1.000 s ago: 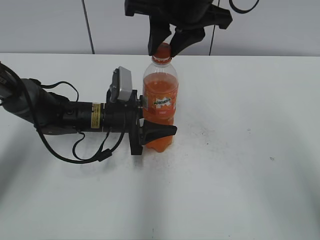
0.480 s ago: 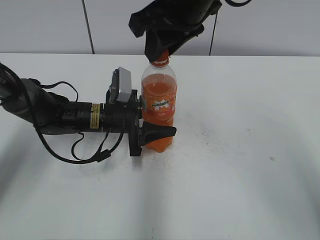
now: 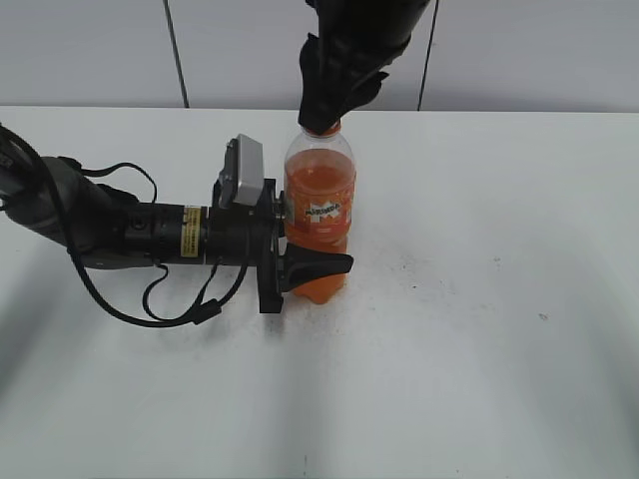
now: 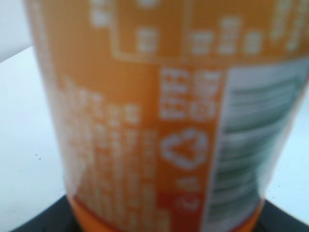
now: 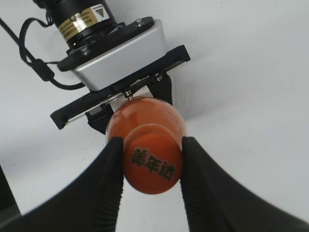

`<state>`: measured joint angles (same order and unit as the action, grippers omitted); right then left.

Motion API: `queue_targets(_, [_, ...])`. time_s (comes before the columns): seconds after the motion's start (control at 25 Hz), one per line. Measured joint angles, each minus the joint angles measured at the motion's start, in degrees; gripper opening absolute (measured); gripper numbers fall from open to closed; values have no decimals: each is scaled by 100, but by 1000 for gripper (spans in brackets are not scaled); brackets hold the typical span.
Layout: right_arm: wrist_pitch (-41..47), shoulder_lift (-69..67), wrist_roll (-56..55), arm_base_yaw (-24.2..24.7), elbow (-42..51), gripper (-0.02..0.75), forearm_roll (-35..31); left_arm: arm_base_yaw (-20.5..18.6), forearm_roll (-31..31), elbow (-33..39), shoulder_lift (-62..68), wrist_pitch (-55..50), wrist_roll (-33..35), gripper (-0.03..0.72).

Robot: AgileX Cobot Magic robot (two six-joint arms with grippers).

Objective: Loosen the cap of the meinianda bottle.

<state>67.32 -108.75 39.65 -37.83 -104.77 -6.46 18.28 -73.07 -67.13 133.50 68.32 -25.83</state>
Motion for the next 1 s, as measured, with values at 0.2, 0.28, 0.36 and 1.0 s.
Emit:
queue_targets(0.2, [37,0,1637,0,-6,273,-10,5,-20,0,0,6,18,384])
queue_targets(0.28, [47,0,2296,0,-6,273,-17,5,-25,0,0,6,28,384])
queue_targets(0.36, [54,5,2914,0,-6,273,-16,5,-25,0,0,6,36,384])
queue_targets(1.0, [194,116,5206,0,11,274,-6,15,-64,0,0,88,53,384])
